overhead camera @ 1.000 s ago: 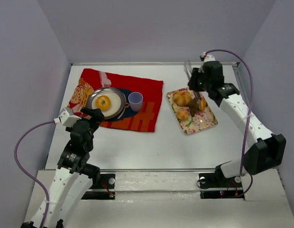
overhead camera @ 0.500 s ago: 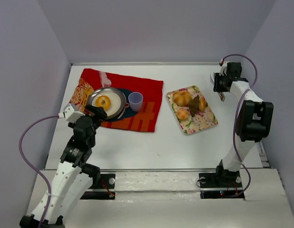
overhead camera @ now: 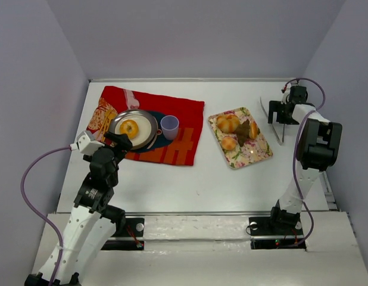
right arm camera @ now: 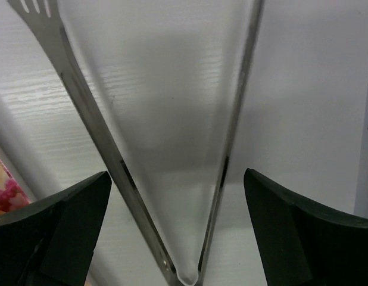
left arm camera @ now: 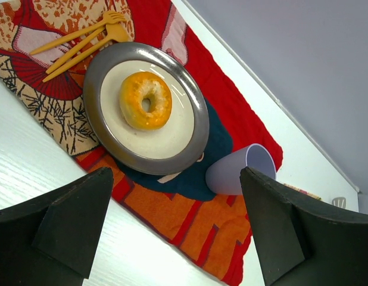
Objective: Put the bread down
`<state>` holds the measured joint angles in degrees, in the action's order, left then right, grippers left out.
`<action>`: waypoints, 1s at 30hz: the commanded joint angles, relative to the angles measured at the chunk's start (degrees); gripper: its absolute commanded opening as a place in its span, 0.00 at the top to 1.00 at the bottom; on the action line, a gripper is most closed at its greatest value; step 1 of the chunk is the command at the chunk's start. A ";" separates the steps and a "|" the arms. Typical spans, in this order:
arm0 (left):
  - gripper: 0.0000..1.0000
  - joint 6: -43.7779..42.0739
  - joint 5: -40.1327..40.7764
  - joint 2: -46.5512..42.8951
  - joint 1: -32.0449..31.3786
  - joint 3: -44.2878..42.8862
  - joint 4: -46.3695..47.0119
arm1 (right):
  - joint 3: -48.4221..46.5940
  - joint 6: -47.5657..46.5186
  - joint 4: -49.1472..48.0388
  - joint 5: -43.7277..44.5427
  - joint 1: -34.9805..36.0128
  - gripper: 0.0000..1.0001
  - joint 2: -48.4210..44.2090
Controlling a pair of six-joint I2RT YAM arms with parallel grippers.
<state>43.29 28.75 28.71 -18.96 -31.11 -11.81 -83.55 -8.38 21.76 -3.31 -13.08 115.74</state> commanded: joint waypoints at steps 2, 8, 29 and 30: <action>0.01 -0.66 1.83 -0.15 0.15 0.35 2.67 | -1.62 2.23 -2.16 2.43 0.16 0.00 -6.05; 0.01 -0.75 2.27 -0.06 0.15 0.35 2.50 | 0.66 6.96 -2.60 6.48 0.16 0.00 -16.41; 0.01 -1.72 0.61 1.44 0.15 0.70 3.90 | 46.19 39.76 -15.96 -6.27 0.16 0.00 -63.97; 0.01 -1.80 0.43 1.26 0.15 0.70 3.90 | 47.24 38.98 -16.65 -6.36 0.16 0.00 -64.76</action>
<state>42.44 28.62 30.17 -18.96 -30.74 -11.11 -37.56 28.25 10.26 -8.71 -13.06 56.38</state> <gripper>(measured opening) 0.990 0.996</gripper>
